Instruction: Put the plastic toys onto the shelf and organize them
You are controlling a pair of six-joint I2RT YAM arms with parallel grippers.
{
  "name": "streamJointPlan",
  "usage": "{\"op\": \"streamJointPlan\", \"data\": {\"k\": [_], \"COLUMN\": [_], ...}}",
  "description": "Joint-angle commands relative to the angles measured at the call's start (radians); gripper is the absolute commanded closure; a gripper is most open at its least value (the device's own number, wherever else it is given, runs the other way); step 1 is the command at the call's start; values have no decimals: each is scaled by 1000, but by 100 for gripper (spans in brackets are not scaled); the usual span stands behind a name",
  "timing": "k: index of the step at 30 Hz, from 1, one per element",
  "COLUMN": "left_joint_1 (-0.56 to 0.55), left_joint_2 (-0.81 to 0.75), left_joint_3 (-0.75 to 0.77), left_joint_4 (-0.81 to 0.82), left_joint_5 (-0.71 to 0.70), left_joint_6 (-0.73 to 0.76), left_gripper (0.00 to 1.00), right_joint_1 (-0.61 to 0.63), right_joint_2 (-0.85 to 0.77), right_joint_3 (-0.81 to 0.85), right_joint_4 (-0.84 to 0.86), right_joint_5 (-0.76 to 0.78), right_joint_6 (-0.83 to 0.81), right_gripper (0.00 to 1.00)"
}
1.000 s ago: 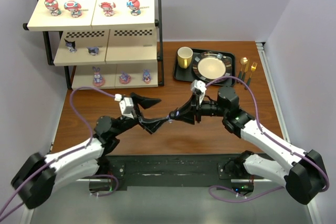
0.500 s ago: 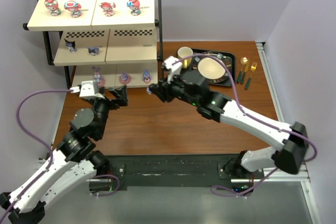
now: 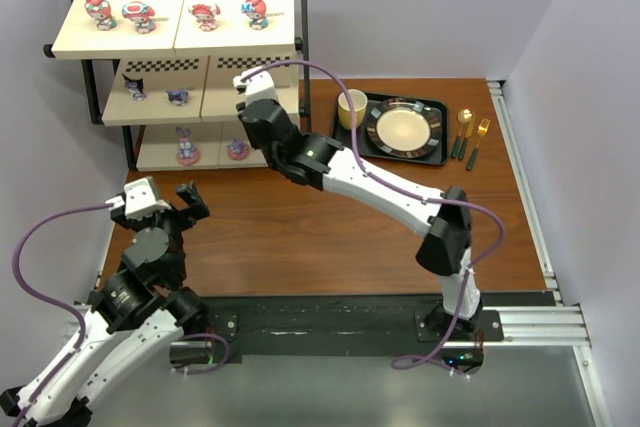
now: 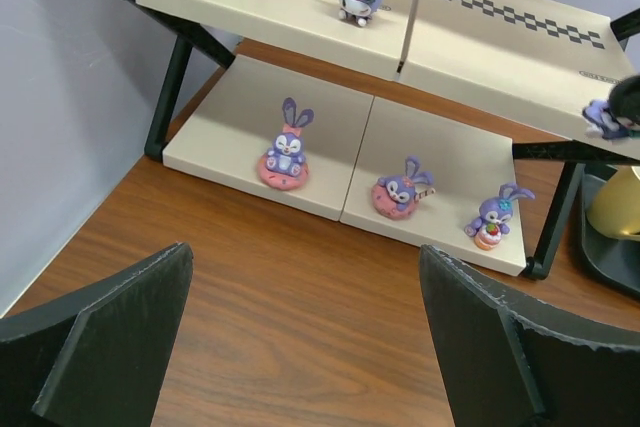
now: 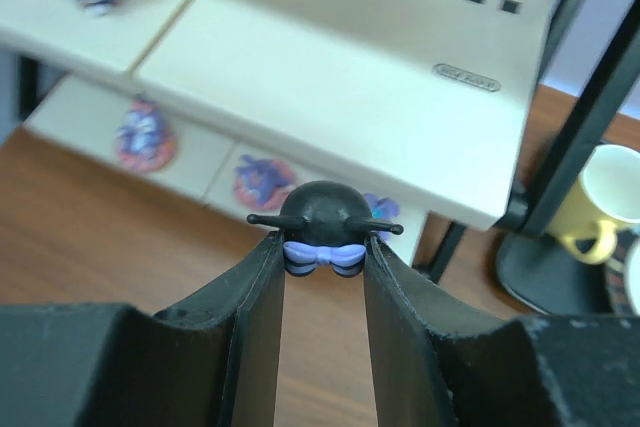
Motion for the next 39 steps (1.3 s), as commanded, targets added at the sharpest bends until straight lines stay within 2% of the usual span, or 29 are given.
{"op": "streamJointPlan", "data": {"k": [1,5,8,24,33,34,39], "left_joint_1": [10,24,30,61,78,78,79], "left_joint_2": [1,-4,-19,-6,4,4,7], "left_joint_3": [-5,-5,-12,-26,-28,-28,-29], "left_joint_4": [7,9,13,41,49,49,49], "left_joint_5": [-41,-41,-34,36,61,62,70], "left_joint_6": [30,39,42,70,76,76,79], "left_gripper": [0,0,0,0,0,0,0], "right_joint_1": [-2,-2,-5,-93,-105,-105,-107], "right_joint_2": [91,185,231,219,228,232,235], "right_joint_3": [210,368,422,339,296,299,299], "right_joint_4": [-83,-100,-114,-39,22,22,34], "right_joint_5": [176,196,225,145,136,136,135], "right_joint_6": [-2,6,7,109,106,109,104], "right_gripper": [100,100,100,100,100,99,77]}}
